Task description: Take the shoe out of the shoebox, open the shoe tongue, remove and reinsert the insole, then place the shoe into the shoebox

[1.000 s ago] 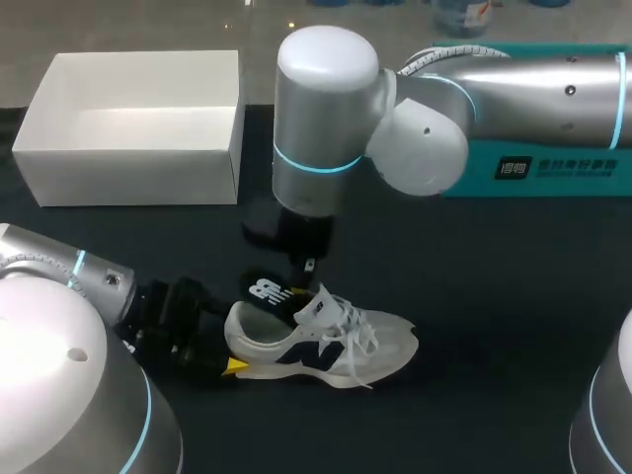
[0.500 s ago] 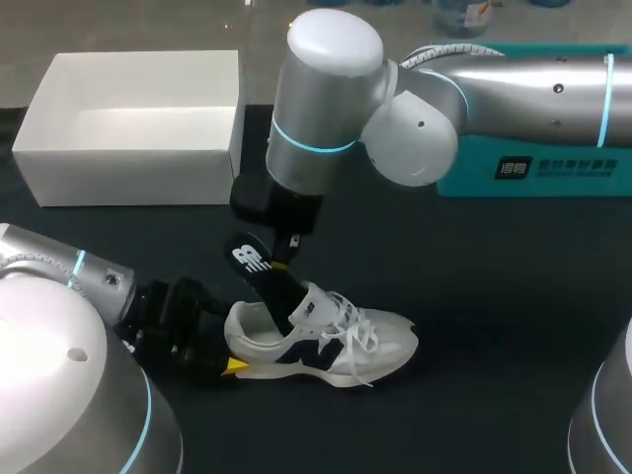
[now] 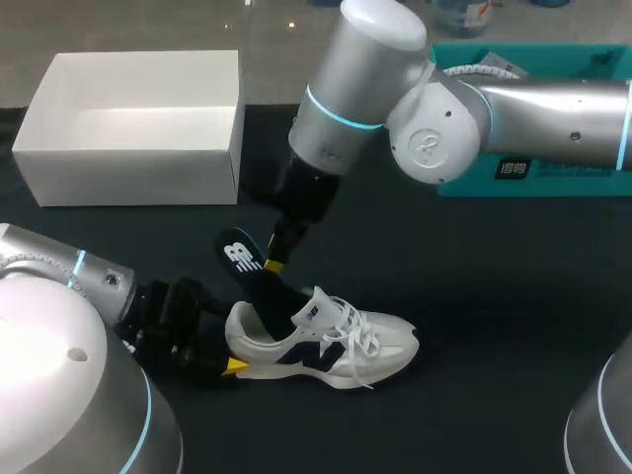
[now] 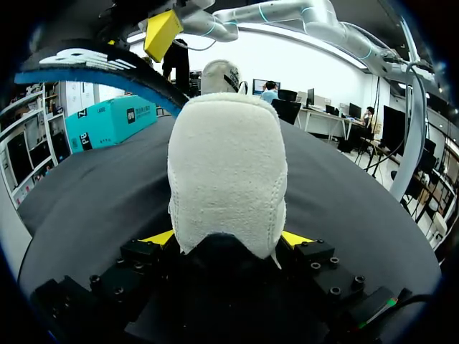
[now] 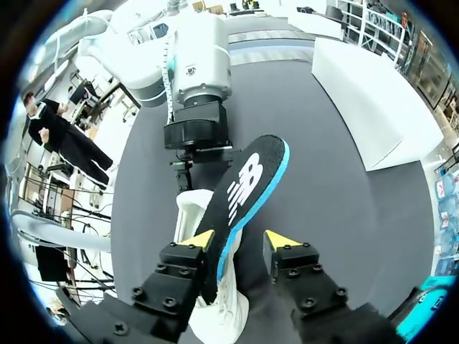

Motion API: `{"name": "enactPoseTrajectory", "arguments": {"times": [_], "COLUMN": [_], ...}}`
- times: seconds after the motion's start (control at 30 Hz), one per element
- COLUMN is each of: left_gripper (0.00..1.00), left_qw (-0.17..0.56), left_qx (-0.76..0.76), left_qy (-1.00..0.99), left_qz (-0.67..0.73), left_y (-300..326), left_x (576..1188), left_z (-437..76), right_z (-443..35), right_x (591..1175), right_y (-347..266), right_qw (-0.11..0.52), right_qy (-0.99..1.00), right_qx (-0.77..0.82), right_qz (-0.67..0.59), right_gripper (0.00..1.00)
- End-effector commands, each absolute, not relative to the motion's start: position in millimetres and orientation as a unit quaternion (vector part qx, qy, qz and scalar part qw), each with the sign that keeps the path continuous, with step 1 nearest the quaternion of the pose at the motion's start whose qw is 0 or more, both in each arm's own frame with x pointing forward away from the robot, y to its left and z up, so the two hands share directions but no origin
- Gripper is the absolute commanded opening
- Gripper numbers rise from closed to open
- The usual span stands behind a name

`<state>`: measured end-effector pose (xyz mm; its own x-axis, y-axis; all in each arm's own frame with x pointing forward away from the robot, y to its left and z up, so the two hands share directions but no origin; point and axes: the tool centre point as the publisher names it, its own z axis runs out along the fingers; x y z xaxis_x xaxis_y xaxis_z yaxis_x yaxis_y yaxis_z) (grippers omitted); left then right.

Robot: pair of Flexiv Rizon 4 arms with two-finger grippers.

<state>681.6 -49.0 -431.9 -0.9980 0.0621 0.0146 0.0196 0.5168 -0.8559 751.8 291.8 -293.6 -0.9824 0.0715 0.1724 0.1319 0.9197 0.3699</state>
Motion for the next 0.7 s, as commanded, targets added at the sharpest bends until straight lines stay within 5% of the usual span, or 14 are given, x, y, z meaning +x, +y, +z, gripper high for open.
{"name": "enactPoseTrajectory", "arguments": {"times": [0.03,0.63,0.7], "left_gripper": [0.0,0.0,0.0], "left_qw": [0.022,0.022,0.022], "left_qx": [-0.024,-0.024,-0.024], "left_qy": [-0.871,-0.871,-0.871], "left_qz": [0.49,0.49,0.49], "left_y": [-52.3,-52.3,-52.3], "left_x": [685.2,685.2,685.2], "left_z": [-449.8,-449.8,-449.8], "right_z": [-298.0,-316.7,-317.6], "right_x": [748.7,721.8,721.6], "right_y": [285.8,298.6,300.8], "right_qw": [0.09,0.122,0.123], "right_qy": [-0.973,-0.966,-0.966], "right_qx": [-0.055,-0.064,-0.062], "right_qz": [-0.205,-0.22,-0.221], "right_gripper": [1.0,0.98,0.44]}}
